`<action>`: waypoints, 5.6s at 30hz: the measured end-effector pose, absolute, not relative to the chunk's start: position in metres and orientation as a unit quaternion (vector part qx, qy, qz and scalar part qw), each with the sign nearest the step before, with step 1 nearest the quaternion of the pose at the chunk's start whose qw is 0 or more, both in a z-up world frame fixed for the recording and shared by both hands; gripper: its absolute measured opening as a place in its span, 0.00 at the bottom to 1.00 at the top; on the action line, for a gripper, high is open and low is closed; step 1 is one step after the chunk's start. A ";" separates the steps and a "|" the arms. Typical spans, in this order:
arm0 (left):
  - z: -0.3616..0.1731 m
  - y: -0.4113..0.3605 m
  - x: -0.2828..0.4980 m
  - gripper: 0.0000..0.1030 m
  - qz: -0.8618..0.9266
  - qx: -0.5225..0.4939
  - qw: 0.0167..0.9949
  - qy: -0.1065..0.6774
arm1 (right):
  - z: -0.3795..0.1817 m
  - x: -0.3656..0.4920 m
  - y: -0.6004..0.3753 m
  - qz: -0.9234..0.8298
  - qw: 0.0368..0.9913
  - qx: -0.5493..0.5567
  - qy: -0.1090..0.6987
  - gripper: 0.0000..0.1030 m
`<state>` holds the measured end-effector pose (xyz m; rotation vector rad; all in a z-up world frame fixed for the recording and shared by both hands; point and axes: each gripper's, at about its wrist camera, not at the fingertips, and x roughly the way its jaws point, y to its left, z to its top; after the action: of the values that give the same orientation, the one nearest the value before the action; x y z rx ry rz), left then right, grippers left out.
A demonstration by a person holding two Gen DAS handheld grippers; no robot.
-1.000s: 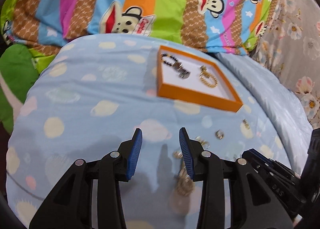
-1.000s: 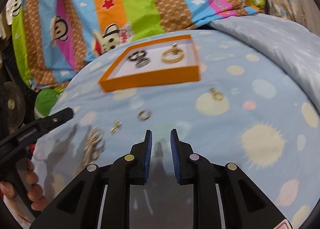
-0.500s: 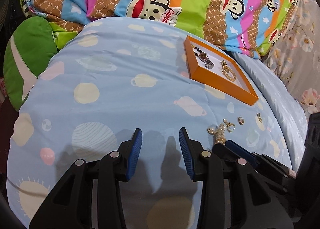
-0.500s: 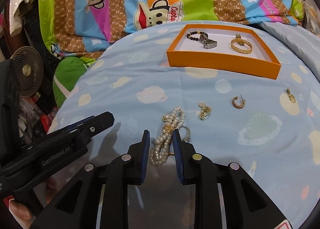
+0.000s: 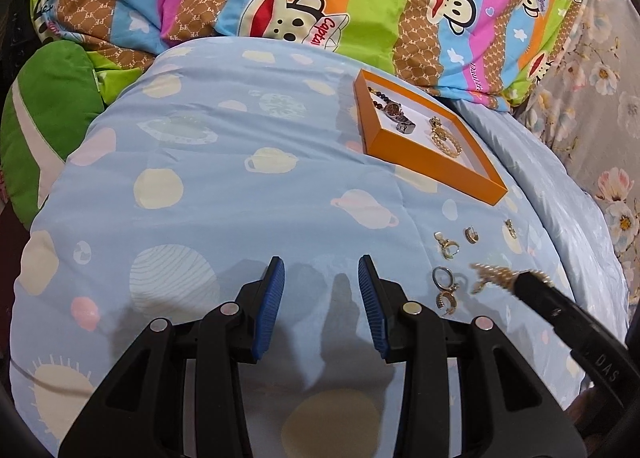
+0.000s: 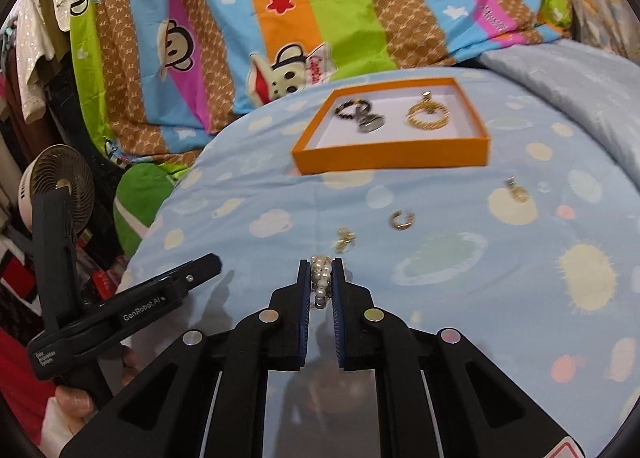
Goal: Organize jewelry
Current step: 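Grasp a silver ring and gold hoop with the left tool while the right tool holds the pearls, then carry both items over the orange box and open both tools to release them, then move the left tool to the silver stone ring and grasp it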
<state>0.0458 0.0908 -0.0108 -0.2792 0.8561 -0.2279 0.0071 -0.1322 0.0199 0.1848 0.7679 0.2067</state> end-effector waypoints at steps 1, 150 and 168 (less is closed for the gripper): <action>-0.010 0.089 0.045 0.36 -0.111 -0.132 0.895 0.412 | 0.022 0.004 -0.136 0.096 0.920 0.087 0.371 0.09; 0.017 -0.012 0.214 0.61 -0.120 -0.086 0.924 0.352 | 0.031 0.151 -0.255 0.007 0.935 0.195 0.295 0.40; -0.005 0.011 0.095 0.61 -0.119 -0.076 0.908 0.395 | -0.008 0.061 -0.255 -0.030 0.919 0.128 0.372 0.40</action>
<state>0.0948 0.0113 -0.0055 -0.1568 0.8161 -0.2464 0.0608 -0.2548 -0.0080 0.2641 0.7648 -0.0618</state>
